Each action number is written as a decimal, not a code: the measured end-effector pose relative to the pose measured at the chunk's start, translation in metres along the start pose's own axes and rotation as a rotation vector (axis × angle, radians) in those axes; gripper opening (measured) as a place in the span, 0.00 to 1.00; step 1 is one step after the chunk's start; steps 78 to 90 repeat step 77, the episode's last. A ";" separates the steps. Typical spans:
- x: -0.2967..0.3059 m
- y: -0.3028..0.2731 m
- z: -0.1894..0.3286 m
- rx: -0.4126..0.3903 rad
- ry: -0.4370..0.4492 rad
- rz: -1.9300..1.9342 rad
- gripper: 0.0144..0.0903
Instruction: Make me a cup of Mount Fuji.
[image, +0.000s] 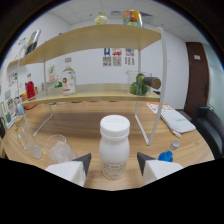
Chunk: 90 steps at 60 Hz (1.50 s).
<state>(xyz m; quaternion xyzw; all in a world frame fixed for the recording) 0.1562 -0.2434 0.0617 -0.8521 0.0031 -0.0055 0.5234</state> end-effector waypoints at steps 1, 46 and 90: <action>0.000 0.000 -0.003 -0.011 0.005 0.000 0.95; -0.126 -0.041 -0.124 -0.060 0.026 -0.005 0.95; -0.144 -0.043 -0.122 -0.051 0.005 -0.027 0.94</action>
